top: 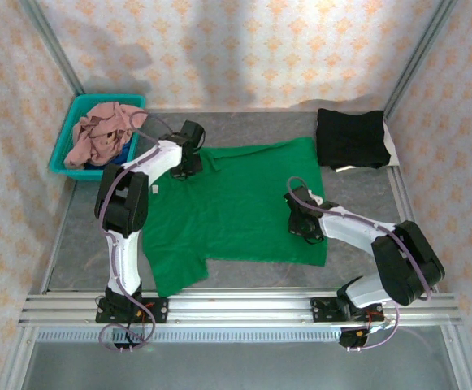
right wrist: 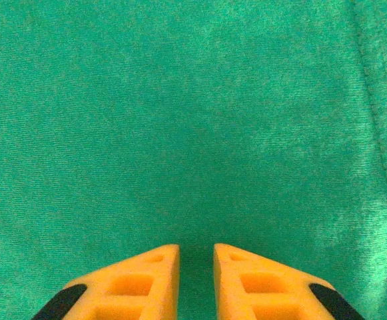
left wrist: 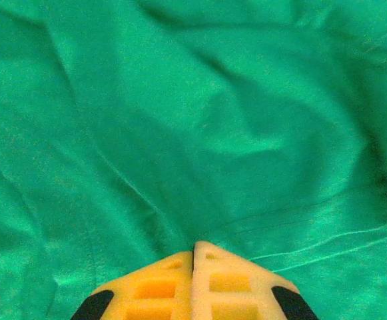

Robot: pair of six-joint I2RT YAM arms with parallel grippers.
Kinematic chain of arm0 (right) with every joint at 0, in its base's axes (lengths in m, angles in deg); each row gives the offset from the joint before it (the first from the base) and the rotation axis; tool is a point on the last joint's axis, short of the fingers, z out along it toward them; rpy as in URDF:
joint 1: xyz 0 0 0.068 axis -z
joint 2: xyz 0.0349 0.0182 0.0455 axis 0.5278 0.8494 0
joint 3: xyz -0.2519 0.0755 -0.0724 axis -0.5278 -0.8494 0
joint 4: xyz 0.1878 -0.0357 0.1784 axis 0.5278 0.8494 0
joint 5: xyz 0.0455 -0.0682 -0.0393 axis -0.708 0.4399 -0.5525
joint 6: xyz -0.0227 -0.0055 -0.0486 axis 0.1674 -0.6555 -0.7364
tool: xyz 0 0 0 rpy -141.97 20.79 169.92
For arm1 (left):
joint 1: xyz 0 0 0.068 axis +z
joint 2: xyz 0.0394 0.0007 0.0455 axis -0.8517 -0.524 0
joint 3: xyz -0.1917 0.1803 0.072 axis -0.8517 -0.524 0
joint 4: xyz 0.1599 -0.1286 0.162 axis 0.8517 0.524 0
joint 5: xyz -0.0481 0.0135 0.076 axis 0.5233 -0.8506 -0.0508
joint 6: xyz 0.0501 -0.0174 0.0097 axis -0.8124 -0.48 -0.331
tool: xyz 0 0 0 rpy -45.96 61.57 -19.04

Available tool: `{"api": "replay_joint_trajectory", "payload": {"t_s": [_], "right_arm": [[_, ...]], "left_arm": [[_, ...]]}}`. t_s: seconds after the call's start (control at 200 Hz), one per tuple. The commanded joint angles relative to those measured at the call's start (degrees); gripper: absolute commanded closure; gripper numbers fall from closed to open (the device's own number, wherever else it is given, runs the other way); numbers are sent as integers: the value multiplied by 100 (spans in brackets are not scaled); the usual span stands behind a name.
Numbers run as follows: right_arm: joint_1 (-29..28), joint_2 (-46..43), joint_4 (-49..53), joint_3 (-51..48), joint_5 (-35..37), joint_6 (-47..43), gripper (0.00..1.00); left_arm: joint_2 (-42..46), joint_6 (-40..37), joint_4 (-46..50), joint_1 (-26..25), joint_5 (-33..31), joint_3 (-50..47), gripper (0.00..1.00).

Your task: Fold and stack the t-shirts

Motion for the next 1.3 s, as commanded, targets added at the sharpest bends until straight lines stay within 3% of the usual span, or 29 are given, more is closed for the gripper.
{"api": "replay_joint_trajectory", "payload": {"t_s": [0.0, 0.195, 0.345, 0.375, 0.42, 0.48, 0.505, 0.686, 0.906, 0.991, 1.076, 1.171, 1.296], "right_arm": [[-24, -10, 45, 14, 154, -7, 79], [-24, 19, 140, 136, 164, -50, 80], [-26, -179, 310, 152, 247, -54, 80], [-24, -245, 318, 134, 252, -47, 80], [-26, -322, 340, 110, 260, -24, 80], [-24, -456, 412, 102, 268, -1, 80], [-25, -516, 445, 87, 294, 2, 79], [-24, -810, 616, 160, 384, -70, 78], [-24, -536, 609, 584, 725, -268, 76], [-25, -321, 508, 724, 767, -324, 74], [-15, -90, 528, 856, 781, -328, 71], [-8, -120, 788, 834, 778, -187, 68], [-6, -772, 1300, 375, 794, 236, 46]], "left_arm": [[135, -347, 31, 152, 322, 610, 100], [-542, -163, 264, 692, 446, 2505, 100], [-2078, 75, 984, 1099, 311, 5128, 100], [-2440, 83, 1113, 1130, 308, 5687, 91], [-2923, 86, 1294, 1187, 381, 6420, 86], [-3298, 93, 1439, 1234, 505, 6947, 61], [-3333, 87, 1451, 1245, 500, 6963, 58], [-2611, -266, 1036, 1255, 210, 5830, 42], [-1946, -693, 1703, 1175, 229, 5595, 37], [-1444, -908, 1951, 1035, 47, 4938, 35], [-480, -901, 1758, 906, -8, 3414, 28], [1036, -671, 859, 780, 205, 858, 18], [3297, -65, -73, 353, 96, -2185, 0]]}}
